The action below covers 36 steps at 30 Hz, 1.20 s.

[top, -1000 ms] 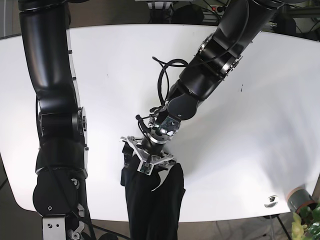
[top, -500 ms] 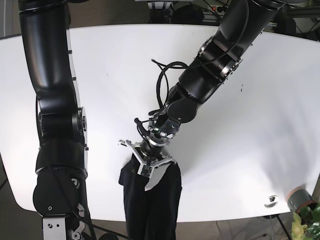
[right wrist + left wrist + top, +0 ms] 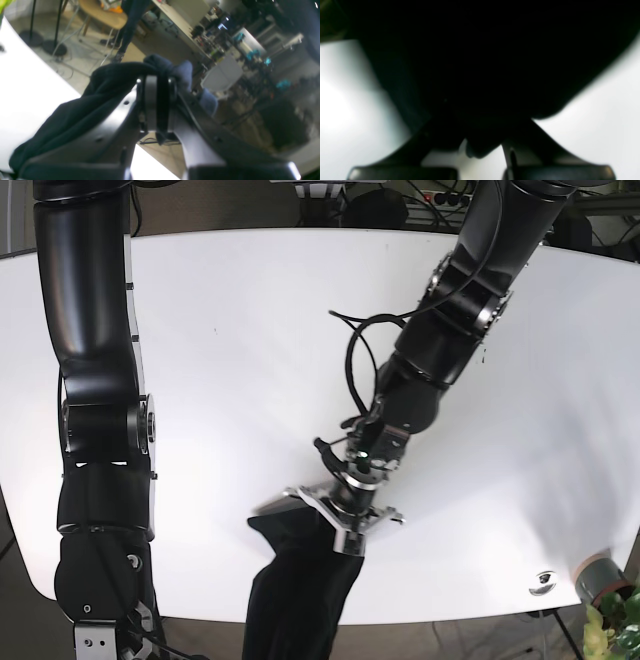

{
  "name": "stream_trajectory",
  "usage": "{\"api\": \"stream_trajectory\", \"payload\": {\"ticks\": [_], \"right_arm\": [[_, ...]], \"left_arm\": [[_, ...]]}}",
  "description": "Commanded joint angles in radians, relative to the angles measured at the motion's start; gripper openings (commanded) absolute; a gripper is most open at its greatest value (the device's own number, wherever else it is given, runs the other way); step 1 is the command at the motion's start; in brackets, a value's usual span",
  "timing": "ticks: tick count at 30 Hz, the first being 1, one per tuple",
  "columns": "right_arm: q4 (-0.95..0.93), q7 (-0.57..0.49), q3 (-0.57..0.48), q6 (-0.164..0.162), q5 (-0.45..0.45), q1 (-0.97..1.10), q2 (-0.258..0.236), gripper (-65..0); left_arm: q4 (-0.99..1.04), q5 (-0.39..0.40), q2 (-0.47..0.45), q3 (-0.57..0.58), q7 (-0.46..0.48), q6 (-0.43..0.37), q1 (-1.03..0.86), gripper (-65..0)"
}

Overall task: Fold the T-shirt properly
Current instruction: 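Stretch the black garment between both grippers and lay it down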

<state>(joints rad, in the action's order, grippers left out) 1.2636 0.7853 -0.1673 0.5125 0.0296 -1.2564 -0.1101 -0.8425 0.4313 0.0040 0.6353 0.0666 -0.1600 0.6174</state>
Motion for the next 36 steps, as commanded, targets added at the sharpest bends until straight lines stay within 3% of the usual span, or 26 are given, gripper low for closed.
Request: {"api": "stream_trajectory", "payload": {"ticks": [1,12,16,21,24,29,34,36], "right_arm": [[-0.035,-0.06,0.008,-0.03,0.002,-0.049,-0.017,-62.8],[-0.289,-0.231,0.008,-0.111,0.006,-0.049,-0.083,-62.8],[-0.333,-0.255,0.008,-0.151,0.014,-0.049,-0.109,-62.8],[-0.335,-0.249,0.01,-0.179,0.014,-0.049,-0.121,-62.8],[-0.333,-0.231,0.056,-0.186,0.014,-0.026,-0.136,-62.8],[-0.255,-0.154,0.243,-0.18,0.008,0.106,-0.138,-62.8],[-0.095,-0.106,0.311,-0.183,0.014,0.28,-0.133,-62.8],[-0.026,-0.093,0.335,-0.183,0.014,0.367,-0.107,-62.8]], "left_arm": [[-0.094,-0.004,-0.045,-0.032,-0.007,-0.003,0.023,-65.0],[-0.401,-0.004,-0.253,-0.183,-0.216,0.001,0.02,-65.0],[-0.466,-0.004,-0.296,-0.274,-0.311,0.073,0.035,-65.0],[-0.493,-0.005,-0.336,-0.357,-0.462,0.168,0.081,-65.0],[-0.495,-0.005,-0.347,-0.384,-0.526,0.244,0.089,-65.0],[-0.518,-0.01,-0.375,-0.435,-0.641,0.353,0.052,-65.0],[-0.545,-0.012,-0.388,-0.473,-0.655,0.402,-0.032,-65.0],[-0.57,-0.012,-0.388,-0.473,-0.658,0.403,-0.073,-65.0]]}}
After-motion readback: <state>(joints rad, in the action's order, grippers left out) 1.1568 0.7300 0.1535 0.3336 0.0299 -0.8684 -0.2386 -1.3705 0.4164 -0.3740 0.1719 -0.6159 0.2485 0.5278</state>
